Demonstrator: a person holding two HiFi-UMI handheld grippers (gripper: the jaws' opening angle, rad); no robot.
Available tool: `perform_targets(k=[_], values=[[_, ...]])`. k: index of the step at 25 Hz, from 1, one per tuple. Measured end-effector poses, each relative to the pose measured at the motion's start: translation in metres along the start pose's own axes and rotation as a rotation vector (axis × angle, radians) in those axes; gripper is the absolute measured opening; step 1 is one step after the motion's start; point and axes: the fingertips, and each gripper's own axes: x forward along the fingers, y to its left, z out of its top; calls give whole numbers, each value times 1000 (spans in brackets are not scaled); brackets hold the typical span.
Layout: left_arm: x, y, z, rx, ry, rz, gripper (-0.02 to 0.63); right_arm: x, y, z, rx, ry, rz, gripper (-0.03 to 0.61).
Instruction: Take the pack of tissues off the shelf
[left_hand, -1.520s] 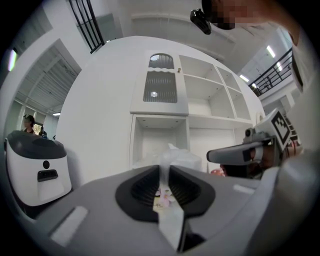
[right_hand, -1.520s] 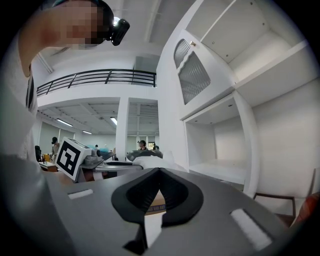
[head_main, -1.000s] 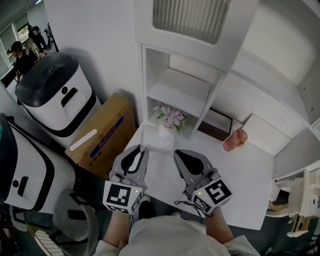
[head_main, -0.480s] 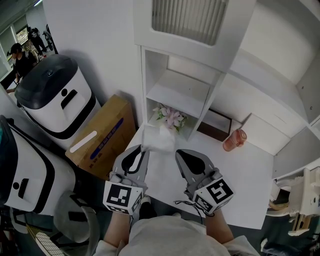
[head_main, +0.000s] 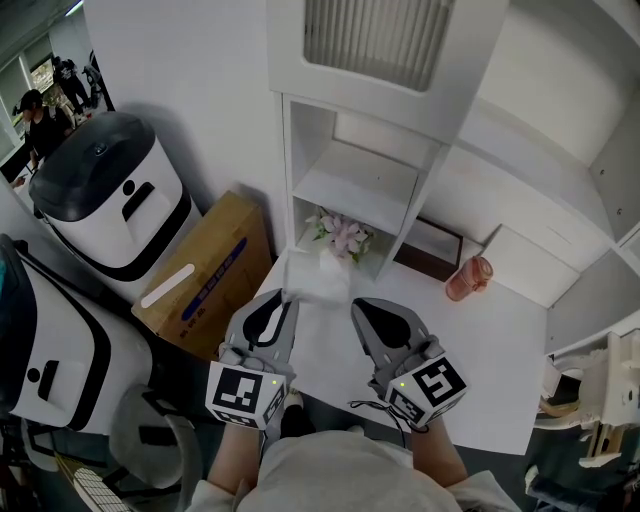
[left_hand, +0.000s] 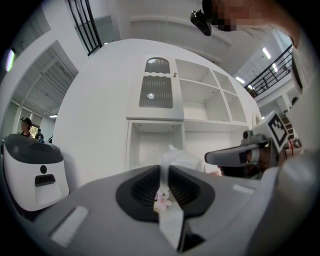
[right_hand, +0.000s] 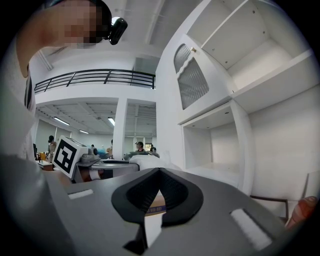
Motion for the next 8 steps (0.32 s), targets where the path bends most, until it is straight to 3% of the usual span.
perform_targets(k=[8], values=[[-2, -2, 1, -1, -1, -19, 46, -4, 2, 2, -5, 1, -18, 0]])
